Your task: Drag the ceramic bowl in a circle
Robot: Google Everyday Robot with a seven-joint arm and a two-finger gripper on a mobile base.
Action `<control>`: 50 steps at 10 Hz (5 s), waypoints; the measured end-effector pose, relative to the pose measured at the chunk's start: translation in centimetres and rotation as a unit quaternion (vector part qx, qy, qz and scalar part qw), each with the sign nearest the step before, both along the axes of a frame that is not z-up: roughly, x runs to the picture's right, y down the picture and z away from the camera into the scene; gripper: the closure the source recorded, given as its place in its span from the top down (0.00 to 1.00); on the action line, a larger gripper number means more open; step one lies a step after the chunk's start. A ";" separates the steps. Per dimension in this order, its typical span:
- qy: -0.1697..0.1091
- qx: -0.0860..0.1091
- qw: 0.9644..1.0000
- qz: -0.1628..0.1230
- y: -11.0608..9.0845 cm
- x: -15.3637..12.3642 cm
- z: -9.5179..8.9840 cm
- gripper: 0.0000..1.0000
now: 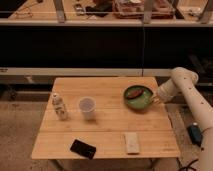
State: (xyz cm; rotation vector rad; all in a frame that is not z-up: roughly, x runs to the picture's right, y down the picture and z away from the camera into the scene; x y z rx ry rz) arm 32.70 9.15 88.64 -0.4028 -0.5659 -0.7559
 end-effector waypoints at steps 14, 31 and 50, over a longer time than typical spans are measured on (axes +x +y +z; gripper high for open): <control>-0.110 0.069 0.974 -0.184 2.6 -12.6 -6.6 0.00; 0.034 0.011 0.992 -0.117 1.9 2.6 -3.0 0.00; -0.079 0.048 0.981 -0.169 -3.7 -15.2 0.8 0.00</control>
